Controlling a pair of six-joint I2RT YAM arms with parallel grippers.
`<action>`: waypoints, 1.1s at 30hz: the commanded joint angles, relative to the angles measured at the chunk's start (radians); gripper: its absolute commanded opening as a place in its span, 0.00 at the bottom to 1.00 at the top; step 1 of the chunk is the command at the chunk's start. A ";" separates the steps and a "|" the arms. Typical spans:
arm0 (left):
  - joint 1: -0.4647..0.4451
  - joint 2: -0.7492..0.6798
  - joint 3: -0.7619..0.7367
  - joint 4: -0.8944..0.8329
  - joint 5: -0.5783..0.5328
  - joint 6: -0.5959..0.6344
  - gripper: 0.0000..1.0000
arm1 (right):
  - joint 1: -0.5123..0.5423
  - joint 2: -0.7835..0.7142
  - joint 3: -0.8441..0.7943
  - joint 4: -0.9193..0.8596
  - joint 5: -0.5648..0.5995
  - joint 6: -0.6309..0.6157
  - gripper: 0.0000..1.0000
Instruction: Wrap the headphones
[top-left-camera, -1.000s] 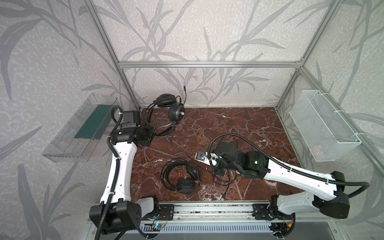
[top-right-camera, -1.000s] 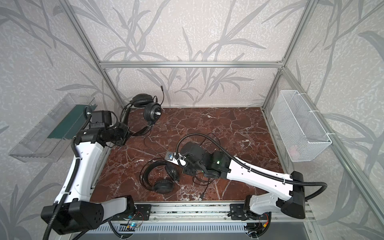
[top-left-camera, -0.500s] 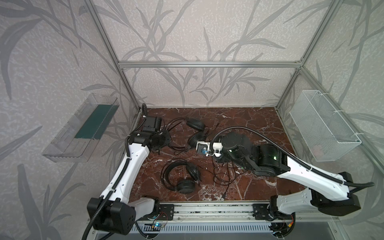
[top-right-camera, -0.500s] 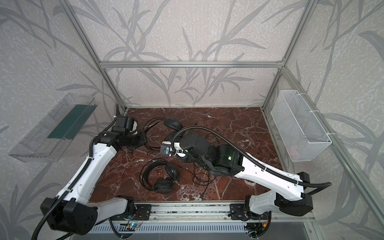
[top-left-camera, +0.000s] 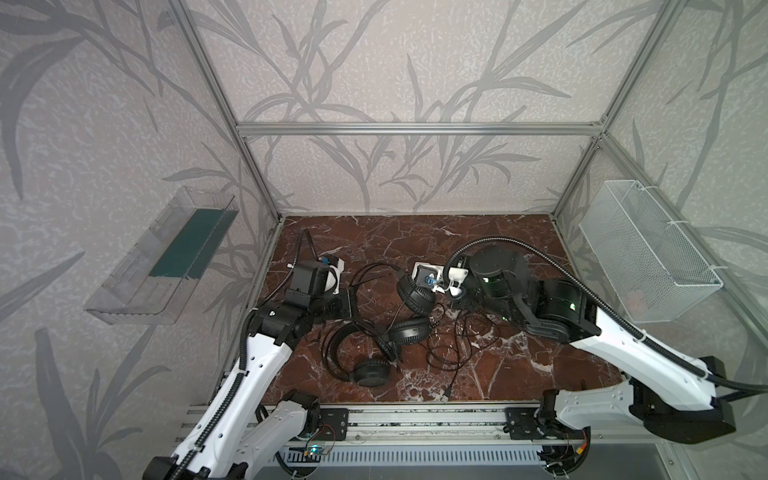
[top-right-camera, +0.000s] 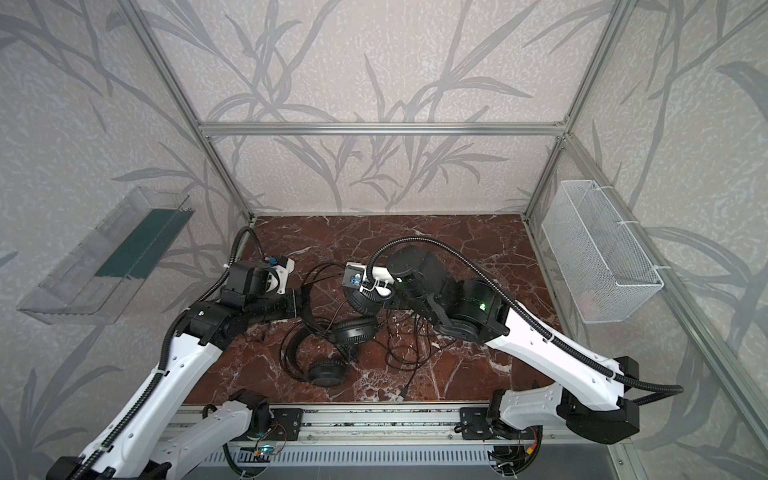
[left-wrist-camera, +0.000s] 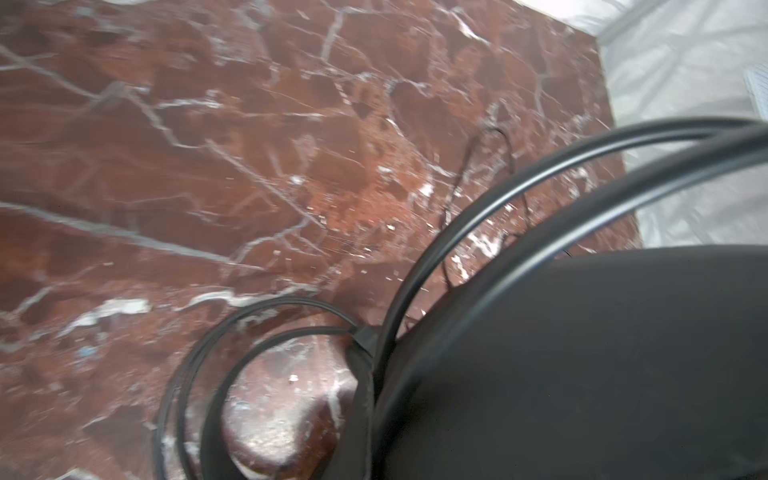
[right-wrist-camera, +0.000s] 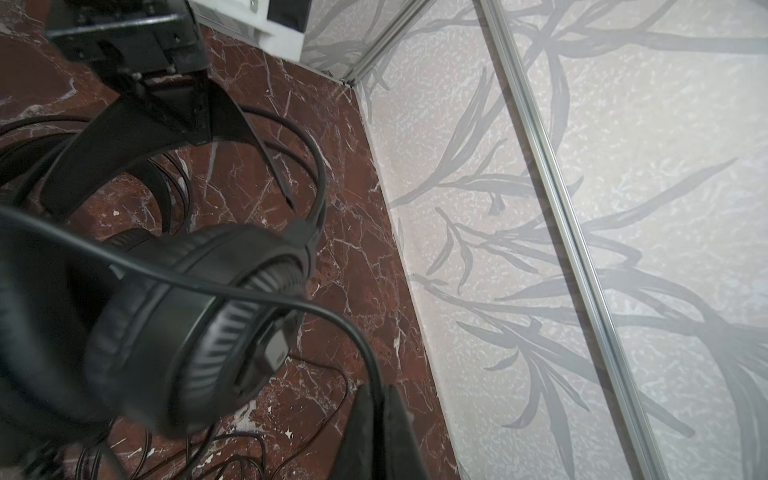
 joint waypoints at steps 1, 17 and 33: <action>-0.044 -0.021 -0.013 0.053 0.068 0.039 0.00 | -0.051 0.047 0.066 0.045 -0.065 0.014 0.00; -0.070 -0.050 0.023 0.036 0.069 0.025 0.00 | -0.374 0.257 0.142 0.124 -0.483 0.162 0.00; -0.013 0.048 0.285 -0.050 0.052 -0.221 0.00 | -0.518 0.384 -0.180 0.525 -0.917 0.499 0.11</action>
